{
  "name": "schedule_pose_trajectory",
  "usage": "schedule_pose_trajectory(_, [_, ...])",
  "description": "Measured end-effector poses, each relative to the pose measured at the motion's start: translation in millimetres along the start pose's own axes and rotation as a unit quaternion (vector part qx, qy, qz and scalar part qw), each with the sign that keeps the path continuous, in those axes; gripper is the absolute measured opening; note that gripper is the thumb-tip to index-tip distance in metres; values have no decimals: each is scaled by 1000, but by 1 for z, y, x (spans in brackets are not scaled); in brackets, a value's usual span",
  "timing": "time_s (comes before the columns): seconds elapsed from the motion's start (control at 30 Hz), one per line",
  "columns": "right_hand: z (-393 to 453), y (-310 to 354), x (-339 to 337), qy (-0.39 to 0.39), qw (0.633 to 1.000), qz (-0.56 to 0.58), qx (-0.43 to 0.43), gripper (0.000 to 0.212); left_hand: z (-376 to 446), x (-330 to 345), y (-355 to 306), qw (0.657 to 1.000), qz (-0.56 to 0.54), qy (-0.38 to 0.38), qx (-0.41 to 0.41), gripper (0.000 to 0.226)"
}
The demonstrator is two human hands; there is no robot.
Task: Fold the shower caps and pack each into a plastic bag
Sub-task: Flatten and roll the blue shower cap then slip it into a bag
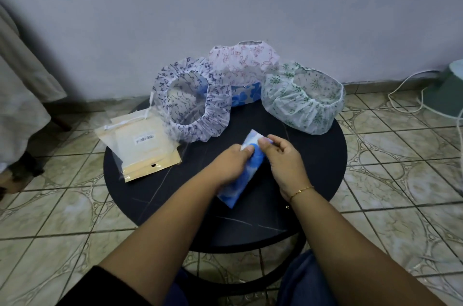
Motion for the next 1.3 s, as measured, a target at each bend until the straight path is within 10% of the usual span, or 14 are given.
schedule_pose_trajectory(0.13, [-22,-9,26,128,991,4,34,33,-6,-4,6,937,-335,-67,-71,23])
schedule_pose_trajectory(0.27, [-29,-9,30,176,982,-43,47,33,-13,-9,8,894,-436,-86,-60,19])
schedule_pose_trajectory(0.63, [-40,0,36,216,967,35,127,28,-66,-44,52,909,-408,-64,-60,3])
schedule_pose_trajectory(1.0, [-52,1,46,292,917,-264,66,39,-79,-47,53,919,-391,-40,-41,10])
schedule_pose_trajectory(1.3, [-62,-9,81,265,936,-224,56,12,-84,-72,56,915,-397,-66,-17,16])
Point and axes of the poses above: each hand's wrist, its own z-axis towards the middle knuckle, its own x-axis out of the palm, y = z × x, the point moved 5 cm from there along z, towards the middle knuckle, and after that the axes turned 1 degree about z, right-handed, at the moved point
